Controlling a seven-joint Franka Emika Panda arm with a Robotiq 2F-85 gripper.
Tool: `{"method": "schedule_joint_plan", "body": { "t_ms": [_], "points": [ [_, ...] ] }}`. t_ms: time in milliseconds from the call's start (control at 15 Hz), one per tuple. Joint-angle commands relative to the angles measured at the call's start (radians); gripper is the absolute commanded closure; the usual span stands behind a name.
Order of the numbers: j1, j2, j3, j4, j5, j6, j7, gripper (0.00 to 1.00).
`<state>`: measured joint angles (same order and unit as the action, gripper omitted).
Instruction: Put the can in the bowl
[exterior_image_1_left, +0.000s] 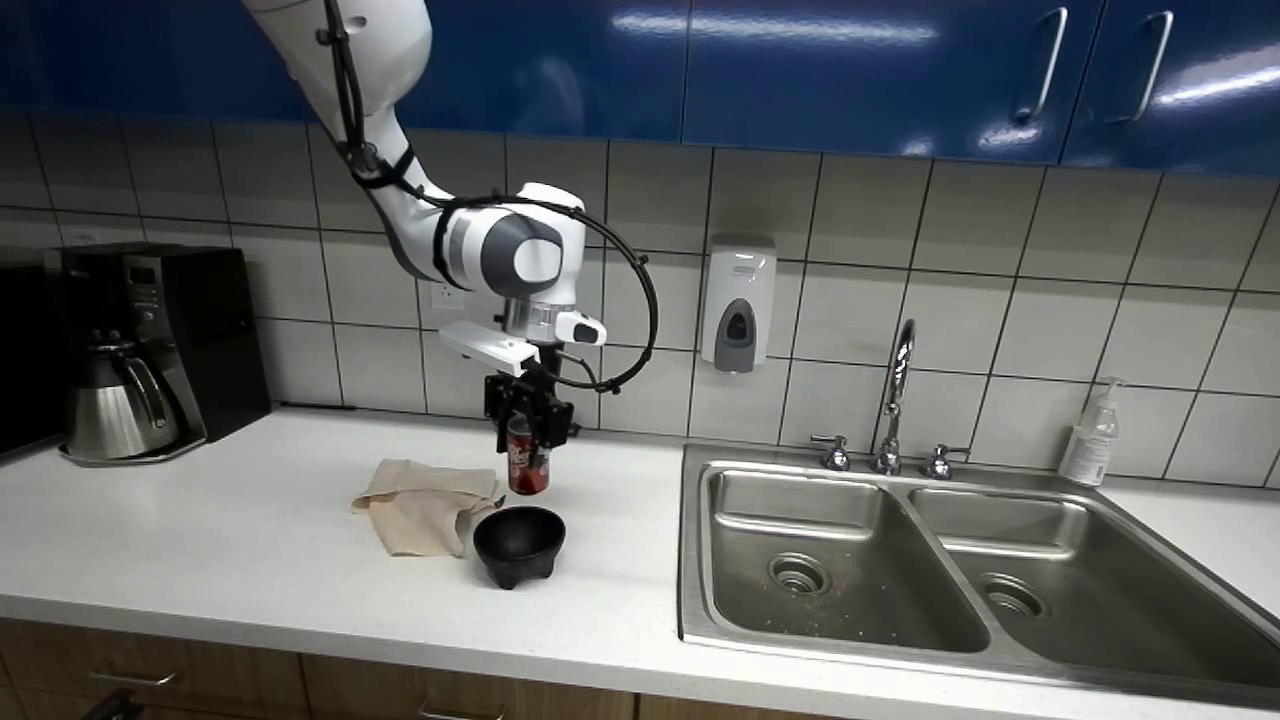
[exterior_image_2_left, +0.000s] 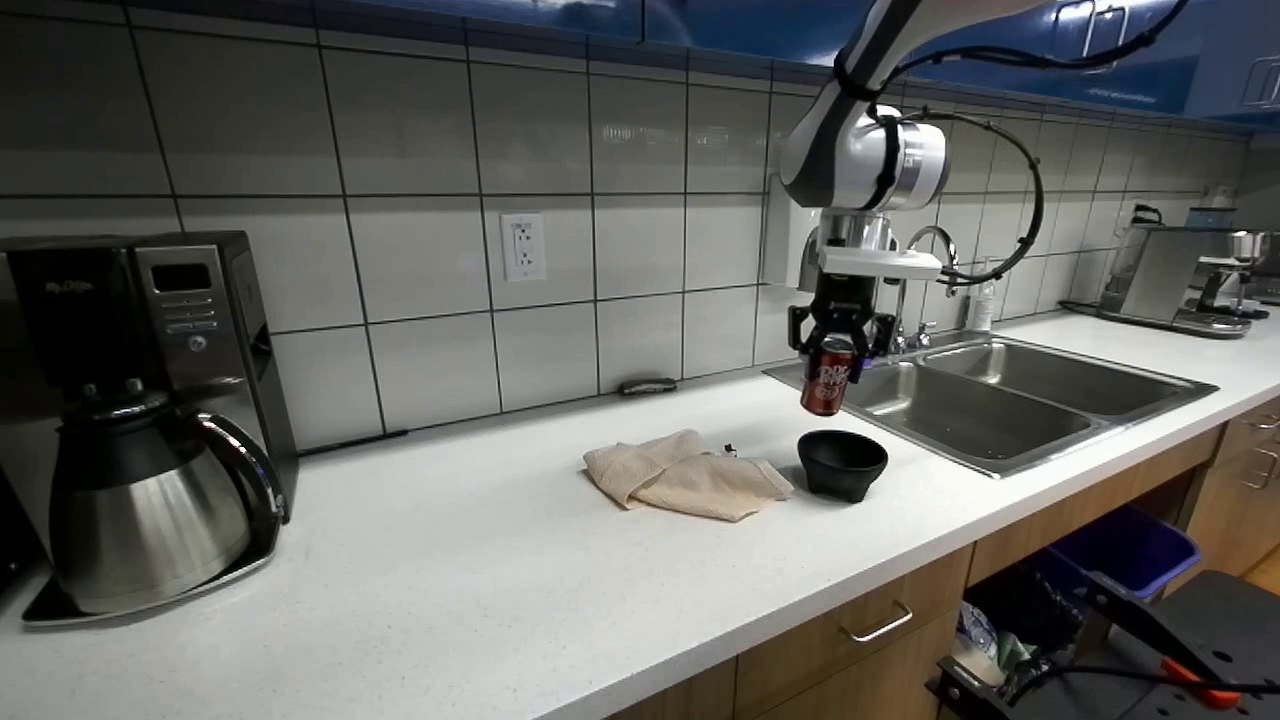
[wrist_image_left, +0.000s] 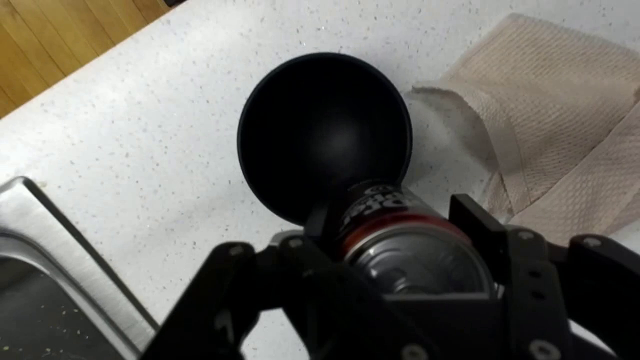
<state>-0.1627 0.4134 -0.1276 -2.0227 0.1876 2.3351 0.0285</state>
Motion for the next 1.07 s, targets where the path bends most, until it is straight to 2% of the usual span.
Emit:
{"method": "schedule_joint_plan", "body": {
  "t_ms": [0,400,1000],
  "points": [
    [0.0,-0.119,0.006,-0.137,-0.011,0.046,-0.028,0.62],
    [0.003,-0.162,0.001,-0.204,-0.016,0.055,-0.025,0.62],
    [0.001,-0.144,-0.005,-0.22,-0.021,0.074,-0.013,0.62]
  ]
}}
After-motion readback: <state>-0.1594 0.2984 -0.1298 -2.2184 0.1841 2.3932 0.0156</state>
